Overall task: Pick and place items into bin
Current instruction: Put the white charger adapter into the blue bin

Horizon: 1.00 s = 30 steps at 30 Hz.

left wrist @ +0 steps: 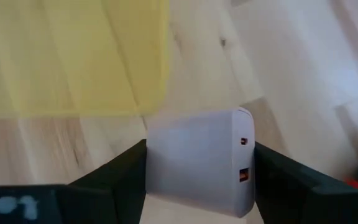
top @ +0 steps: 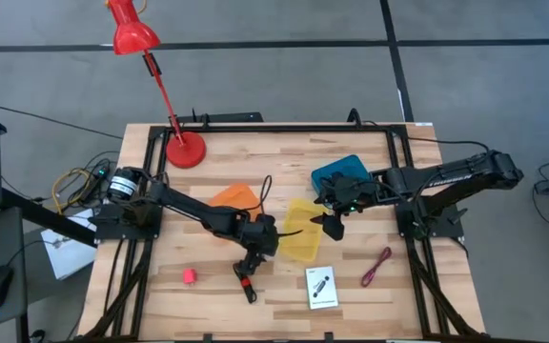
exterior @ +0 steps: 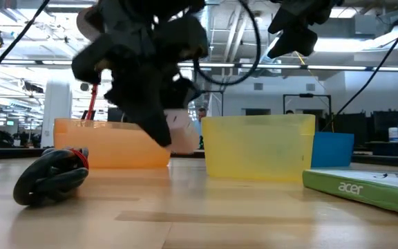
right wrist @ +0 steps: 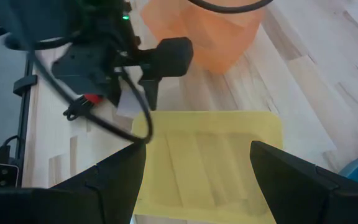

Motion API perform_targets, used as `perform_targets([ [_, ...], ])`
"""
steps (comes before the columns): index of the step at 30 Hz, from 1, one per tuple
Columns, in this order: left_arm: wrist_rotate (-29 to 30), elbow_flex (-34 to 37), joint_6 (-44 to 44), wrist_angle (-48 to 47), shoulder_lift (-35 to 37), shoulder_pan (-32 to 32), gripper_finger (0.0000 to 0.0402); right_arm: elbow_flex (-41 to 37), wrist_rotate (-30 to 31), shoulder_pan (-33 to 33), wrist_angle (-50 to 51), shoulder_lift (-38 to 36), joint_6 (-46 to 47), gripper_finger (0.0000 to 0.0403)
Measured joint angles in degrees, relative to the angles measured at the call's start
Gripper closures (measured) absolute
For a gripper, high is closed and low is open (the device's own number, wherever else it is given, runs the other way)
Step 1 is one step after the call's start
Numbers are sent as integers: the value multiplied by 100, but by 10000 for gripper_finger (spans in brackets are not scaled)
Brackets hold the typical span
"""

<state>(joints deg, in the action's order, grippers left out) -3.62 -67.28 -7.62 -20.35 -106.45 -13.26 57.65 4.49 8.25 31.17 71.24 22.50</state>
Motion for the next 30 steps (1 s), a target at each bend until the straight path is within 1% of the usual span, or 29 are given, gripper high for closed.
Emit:
perform_targets([
  [2, 29, -312, -47, -536, 0, -25, 184, 0, 0, 0, -2, 0, 2, 117],
  [5, 278, -809, -69, -1492, 0, -41, 184, 0, 6, 0, 7, 0, 40, 117],
  [10, 1034, -1728, -133, -2939, 0, -39, 180, 0, 189, -51, 203, 0, 86, 117],
  [12, 1518, -2106, -310, -3187, 0, -40, 180, 0, 328, -61, 365, 0, 133, 117],
  [14, 1968, -2414, -661, -3136, 14, 18, 181, 0, 524, -57, 585, 0, 360, 117],
  [16, 2187, -2642, -960, -2996, 17, 148, 180, 0, 735, -8, 972, 0, 807, 117],
  [18, 2154, -2776, -1166, -2737, 17, 368, 180, 0, 834, 91, 1667, 0, 1243, 117],
  [20, 1920, -2865, -1407, -2536, 17, 626, 180, 0, 922, 296, 2489, 0, 1824, 117],
  [23, 1466, -2872, -1860, -1957, 12, 1037, 180, 0, 1321, 881, 3553, -2, 3038, 117],
  [25, 1114, -2875, -2187, -1469, -2, 1301, 180, -1, 1466, 1384, 3909, -2, 3771, 117],
  [27, 852, -2885, -2441, -988, -45, 1537, 179, 0, 1531, 1892, 3995, -17, 4429, 117],
  [30, 447, -2882, -2637, -618, -74, 1879, 179, 0, 1651, 2581, 4160, -57, 5410, 117],
])
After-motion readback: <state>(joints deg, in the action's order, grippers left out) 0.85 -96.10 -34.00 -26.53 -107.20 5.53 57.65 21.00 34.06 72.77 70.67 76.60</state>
